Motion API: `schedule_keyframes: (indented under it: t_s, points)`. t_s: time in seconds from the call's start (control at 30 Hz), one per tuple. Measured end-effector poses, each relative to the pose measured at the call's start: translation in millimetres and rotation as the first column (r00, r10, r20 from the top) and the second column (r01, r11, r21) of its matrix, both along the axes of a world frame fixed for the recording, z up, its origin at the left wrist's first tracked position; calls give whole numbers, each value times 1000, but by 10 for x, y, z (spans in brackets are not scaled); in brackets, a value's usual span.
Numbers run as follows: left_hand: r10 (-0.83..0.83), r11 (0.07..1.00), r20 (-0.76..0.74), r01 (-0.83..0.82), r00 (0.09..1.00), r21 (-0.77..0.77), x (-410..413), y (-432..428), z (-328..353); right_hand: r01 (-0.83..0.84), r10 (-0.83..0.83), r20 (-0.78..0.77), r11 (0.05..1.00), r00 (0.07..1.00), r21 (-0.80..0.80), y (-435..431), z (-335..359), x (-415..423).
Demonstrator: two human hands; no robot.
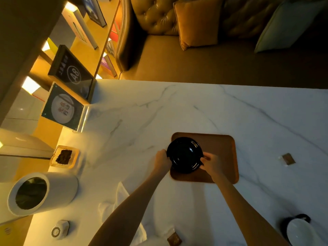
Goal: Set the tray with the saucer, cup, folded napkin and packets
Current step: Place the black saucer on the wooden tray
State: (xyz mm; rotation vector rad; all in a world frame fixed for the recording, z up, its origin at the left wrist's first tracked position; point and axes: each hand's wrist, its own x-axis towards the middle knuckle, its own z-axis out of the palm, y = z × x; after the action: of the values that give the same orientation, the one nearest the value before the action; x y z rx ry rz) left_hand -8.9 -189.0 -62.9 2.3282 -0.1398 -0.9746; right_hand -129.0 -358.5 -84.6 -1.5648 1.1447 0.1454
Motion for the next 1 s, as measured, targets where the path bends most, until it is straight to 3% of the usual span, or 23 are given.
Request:
schedule_keyframes:
  t_s: [0.3,1.0]
  points:
    - [-88,991,24,85,996,105,-82,-147,-154,3,-1,-34,999,999,45,-116,-217,-80]
    - [-20,991,-6,21,1000,129,-113,-161,-285,48,-47,-15,995,999,88,-154,-394,-173]
